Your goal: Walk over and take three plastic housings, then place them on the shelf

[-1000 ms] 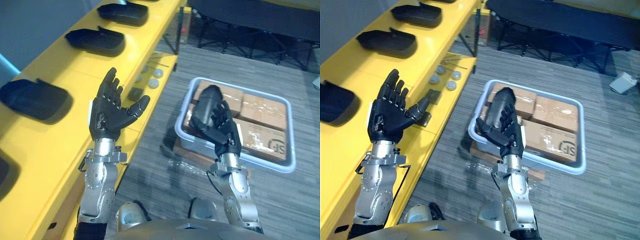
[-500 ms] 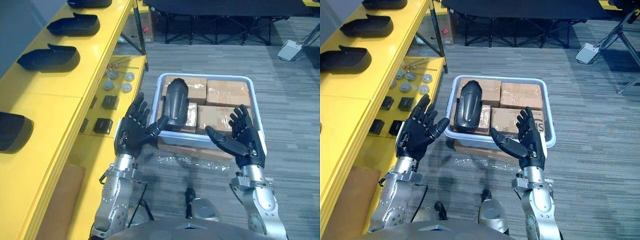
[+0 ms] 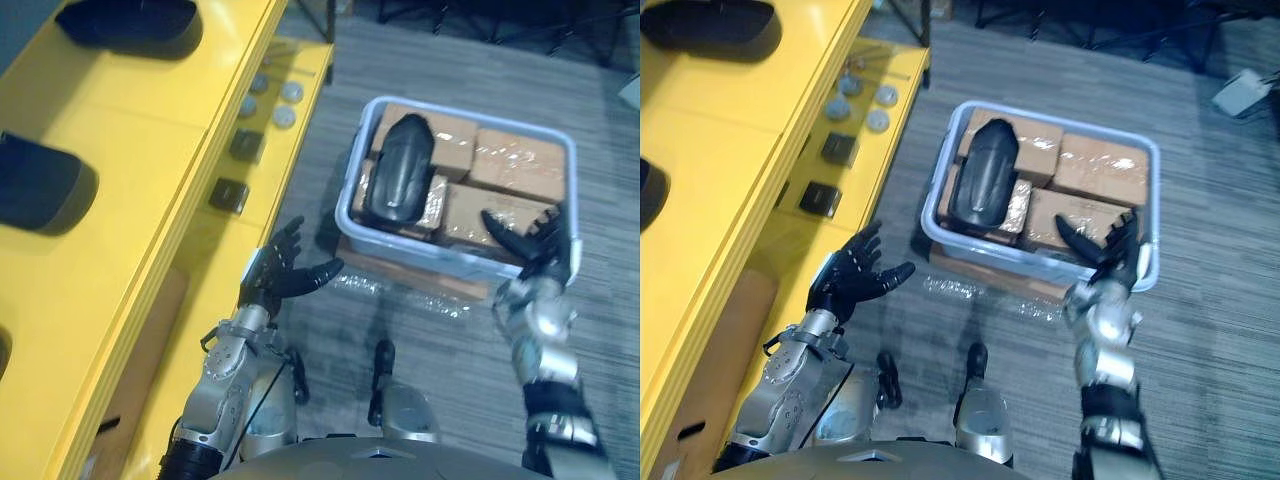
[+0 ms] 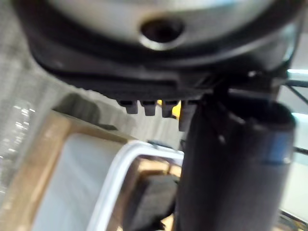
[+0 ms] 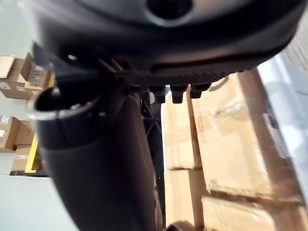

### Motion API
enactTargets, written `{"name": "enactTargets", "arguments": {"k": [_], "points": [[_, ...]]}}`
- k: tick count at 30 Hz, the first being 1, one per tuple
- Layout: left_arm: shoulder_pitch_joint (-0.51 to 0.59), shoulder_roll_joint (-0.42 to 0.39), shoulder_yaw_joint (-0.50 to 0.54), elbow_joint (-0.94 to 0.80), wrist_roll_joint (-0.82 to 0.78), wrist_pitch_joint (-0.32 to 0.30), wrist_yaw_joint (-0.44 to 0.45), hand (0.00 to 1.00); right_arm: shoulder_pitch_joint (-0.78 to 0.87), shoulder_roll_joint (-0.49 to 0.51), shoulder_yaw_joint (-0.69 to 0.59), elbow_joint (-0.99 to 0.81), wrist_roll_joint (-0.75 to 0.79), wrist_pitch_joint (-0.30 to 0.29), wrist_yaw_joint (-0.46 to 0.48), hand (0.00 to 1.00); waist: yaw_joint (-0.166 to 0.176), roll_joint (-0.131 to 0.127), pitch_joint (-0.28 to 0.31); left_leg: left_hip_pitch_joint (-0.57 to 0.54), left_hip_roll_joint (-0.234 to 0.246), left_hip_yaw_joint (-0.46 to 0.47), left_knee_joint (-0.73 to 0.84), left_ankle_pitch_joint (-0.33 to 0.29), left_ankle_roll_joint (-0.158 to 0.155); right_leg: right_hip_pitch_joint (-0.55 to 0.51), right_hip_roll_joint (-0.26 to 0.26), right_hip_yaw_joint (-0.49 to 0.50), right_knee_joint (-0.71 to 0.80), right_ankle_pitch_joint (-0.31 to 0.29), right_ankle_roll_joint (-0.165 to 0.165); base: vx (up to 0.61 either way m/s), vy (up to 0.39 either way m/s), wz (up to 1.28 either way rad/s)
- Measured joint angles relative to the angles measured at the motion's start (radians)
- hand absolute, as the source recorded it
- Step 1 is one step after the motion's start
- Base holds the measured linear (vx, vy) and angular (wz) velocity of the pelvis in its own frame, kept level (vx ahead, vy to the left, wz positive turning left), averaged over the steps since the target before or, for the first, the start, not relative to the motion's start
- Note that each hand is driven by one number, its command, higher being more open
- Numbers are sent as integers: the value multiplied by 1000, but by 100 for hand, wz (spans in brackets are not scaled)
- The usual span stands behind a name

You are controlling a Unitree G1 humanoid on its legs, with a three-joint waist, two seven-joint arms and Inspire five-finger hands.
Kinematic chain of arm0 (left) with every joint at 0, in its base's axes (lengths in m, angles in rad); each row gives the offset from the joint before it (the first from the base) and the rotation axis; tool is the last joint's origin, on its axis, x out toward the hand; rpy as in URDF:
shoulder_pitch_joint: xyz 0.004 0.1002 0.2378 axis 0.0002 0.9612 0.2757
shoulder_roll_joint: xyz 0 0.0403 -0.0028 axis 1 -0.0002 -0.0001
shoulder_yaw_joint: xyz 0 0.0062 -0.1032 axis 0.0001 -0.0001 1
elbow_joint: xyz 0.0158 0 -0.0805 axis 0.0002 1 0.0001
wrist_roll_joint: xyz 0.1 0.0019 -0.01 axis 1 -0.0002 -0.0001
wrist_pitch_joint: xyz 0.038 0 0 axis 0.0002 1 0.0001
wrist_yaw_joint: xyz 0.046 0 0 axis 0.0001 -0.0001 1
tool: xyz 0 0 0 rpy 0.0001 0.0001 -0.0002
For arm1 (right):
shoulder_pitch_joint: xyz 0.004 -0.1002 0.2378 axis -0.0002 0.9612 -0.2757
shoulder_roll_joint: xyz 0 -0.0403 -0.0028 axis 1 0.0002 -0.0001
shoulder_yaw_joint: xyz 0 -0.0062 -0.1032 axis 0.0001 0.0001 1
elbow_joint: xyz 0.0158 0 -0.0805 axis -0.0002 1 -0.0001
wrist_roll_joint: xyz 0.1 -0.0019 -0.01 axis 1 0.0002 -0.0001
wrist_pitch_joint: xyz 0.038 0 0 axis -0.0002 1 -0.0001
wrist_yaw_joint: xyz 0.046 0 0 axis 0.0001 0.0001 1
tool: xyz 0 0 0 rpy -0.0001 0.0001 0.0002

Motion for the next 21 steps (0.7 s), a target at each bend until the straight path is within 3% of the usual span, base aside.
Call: {"name": "enactTargets", "arguments": {"k": [4, 8, 10, 13, 16, 21], "points": [[-8, 17, -27, 125, 26, 8, 7, 100, -243, -188, 26, 223, 24, 39, -17, 100, 38, 28, 30, -95, -19, -34, 20, 17, 21, -66, -14, -35, -1, 21, 2, -124, 29, 23], [-17, 16, -71, 230, 82, -3, 22, 100, -438, -311, 119, 420, 68, 74, -15, 100, 67, 59, 46, -135, -45, -66, 22, 29, 37, -89, -31, -64, -1, 30, 10, -46, 46, 29], [-23, 13, -83, 281, 83, -24, 34, 100, -513, -343, 164, 476, 67, 93, -7, 100, 75, 65, 48, -161, -53, -76, 27, 33, 43, -102, -36, -76, 0, 33, 14, -26, 48, 21], [-54, 0, -108, 370, 117, -36, 61, 100, -605, -411, 235, 537, 65, 143, -4, 100, 99, 95, 67, -182, -66, -113, 48, 33, 43, -108, -44, -93, 10, 34, 15, -32, 48, 14], [-57, -6, -118, 425, 117, -72, 86, 100, -690, -427, 306, 583, 42, 186, 14, 100, 120, 101, 70, -209, -69, -117, 57, 32, 44, -141, -53, -96, 38, 33, 13, -72, 66, -1], [-92, -26, -140, 453, 113, -114, 106, 100, -780, -481, 367, 625, -4, 239, 36, 100, 148, 142, 106, -239, -68, -125, 82, 30, 50, -175, -60, -116, 73, 17, -7, -93, 42, 2]]}}
